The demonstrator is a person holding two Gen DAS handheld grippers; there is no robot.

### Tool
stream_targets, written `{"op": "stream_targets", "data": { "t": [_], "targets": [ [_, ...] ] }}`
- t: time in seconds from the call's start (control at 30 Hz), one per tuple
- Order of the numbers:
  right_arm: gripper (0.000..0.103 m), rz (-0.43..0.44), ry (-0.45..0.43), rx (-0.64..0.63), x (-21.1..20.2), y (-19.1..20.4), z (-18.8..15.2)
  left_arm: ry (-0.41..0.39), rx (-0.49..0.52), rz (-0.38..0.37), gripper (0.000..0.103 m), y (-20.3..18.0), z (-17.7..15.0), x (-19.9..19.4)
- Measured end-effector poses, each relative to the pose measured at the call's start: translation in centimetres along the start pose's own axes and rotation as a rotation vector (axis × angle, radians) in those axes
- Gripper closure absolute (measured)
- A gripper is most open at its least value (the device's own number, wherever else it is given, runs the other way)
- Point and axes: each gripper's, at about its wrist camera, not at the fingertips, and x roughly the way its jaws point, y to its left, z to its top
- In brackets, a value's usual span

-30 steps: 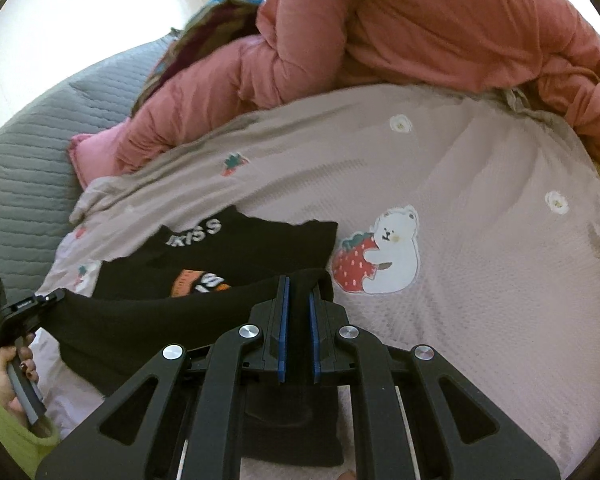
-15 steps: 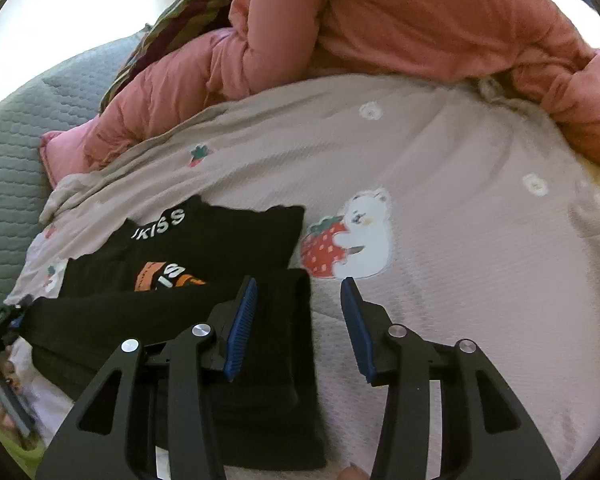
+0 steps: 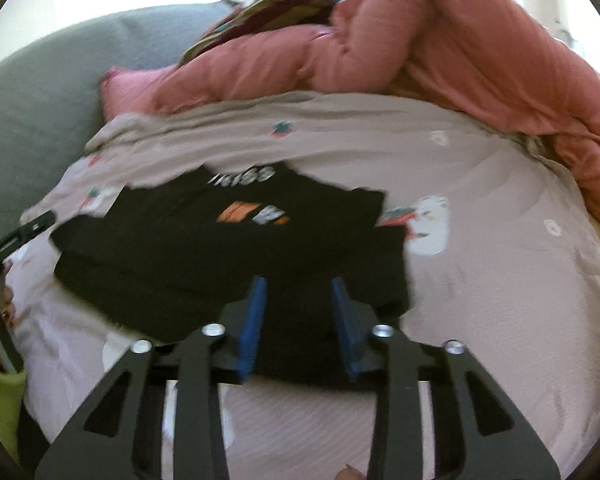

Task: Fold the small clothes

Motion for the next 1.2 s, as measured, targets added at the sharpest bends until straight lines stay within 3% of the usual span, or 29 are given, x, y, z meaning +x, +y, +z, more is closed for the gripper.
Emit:
{"op": "stream_targets", "data": {
  "t": [0.1, 0.2, 0.4, 0.87, 1.2],
  "targets": [
    [0.081, 0.027, 0.025, -0.041, 0.3, 1.6, -0.9, 0.031, 0.047, -0.016, 0.060, -1.3, -1.5, 0.1],
    [0.082, 0.046, 0.045, -0.054, 0.9, 2.5, -1.5, 0.077, 0.102, -0.026, 0.067, -2.5, -2.6, 0.4],
    [0.082, 0.065, 0.079, -0.064, 1.7, 3.6, -2.4, 0.137, 0.199, -0.006, 0.067, -4.4, -4.3, 1.4],
    [0.082, 0.019, 0.086, -0.062, 4.3, 3.6, -1.2, 0.147, 0.205, 0.024, 0.067, -4.2, -4.1, 2.8],
    [0.082, 0.043, 0.100, -0.002, 6.0, 2.0, 1.2, 0.170, 0.190, 0.031, 0.066, -4.9, -1.1, 5.2]
  ]
}}
